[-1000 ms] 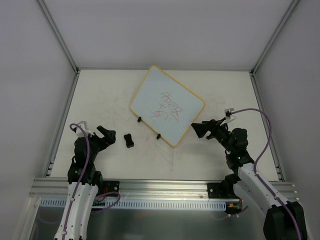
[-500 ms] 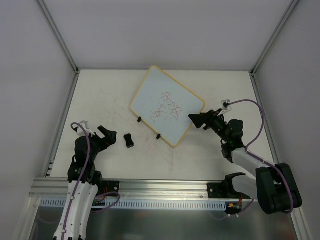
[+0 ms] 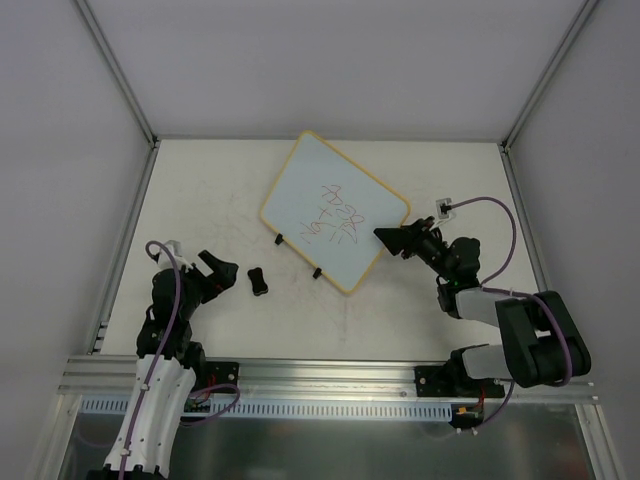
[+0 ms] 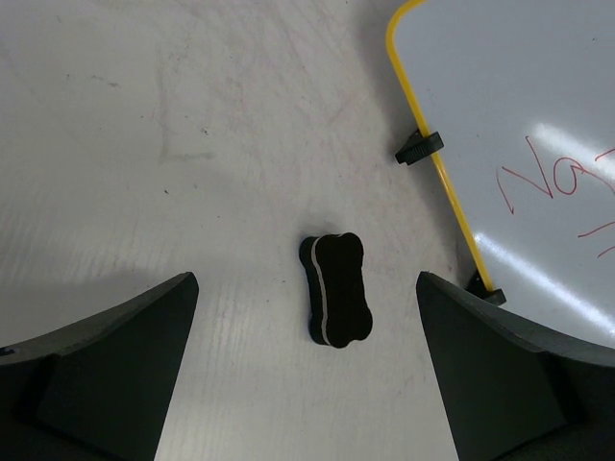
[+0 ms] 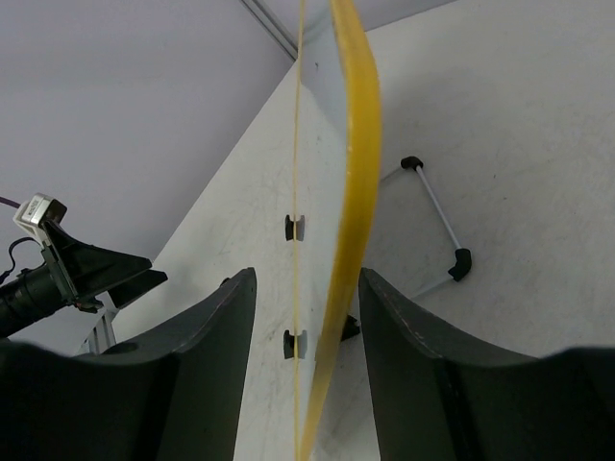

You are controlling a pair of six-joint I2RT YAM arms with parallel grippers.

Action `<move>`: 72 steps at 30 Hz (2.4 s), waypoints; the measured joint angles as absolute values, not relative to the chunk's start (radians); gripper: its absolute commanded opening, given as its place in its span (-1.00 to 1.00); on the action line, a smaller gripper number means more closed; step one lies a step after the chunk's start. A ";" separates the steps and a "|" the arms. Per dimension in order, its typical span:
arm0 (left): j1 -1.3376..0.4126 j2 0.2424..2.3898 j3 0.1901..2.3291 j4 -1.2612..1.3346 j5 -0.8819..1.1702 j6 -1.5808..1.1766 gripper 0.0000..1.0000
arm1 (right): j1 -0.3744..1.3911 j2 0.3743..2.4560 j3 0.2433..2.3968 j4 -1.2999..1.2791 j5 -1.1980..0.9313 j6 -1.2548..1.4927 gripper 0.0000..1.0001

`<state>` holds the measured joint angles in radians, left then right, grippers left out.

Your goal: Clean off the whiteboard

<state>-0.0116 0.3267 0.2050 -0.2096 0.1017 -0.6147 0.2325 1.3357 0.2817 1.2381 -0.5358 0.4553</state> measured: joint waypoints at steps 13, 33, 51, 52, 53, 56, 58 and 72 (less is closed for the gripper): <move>-0.096 0.545 0.255 -0.170 0.090 -0.646 0.98 | 0.238 1.414 0.284 1.262 -0.562 0.487 -0.25; -0.314 1.040 0.598 -0.240 -0.111 -0.575 0.98 | 0.255 1.470 0.316 1.291 -0.585 0.498 -1.00; -0.466 1.282 0.766 -0.471 -0.135 -0.605 0.98 | 0.255 1.548 0.355 1.338 -0.609 0.523 -1.00; -0.471 1.289 0.773 -0.480 -0.139 -0.615 0.98 | 0.256 1.560 0.363 1.343 -0.611 0.525 -1.00; -0.477 1.293 0.777 -0.487 -0.142 -0.622 0.98 | 0.257 1.570 0.370 1.348 -0.611 0.529 -1.00; -0.499 1.302 0.789 -0.515 -0.162 -0.646 0.98 | 0.262 1.587 0.385 1.353 -0.612 0.534 -1.00; -0.503 1.316 0.798 -0.526 -0.169 -0.654 0.95 | 0.264 1.587 0.385 1.354 -0.612 0.533 -0.99; -0.503 1.399 0.812 -0.557 -0.188 -0.752 0.60 | 0.272 1.573 0.373 1.356 -0.601 0.515 -1.00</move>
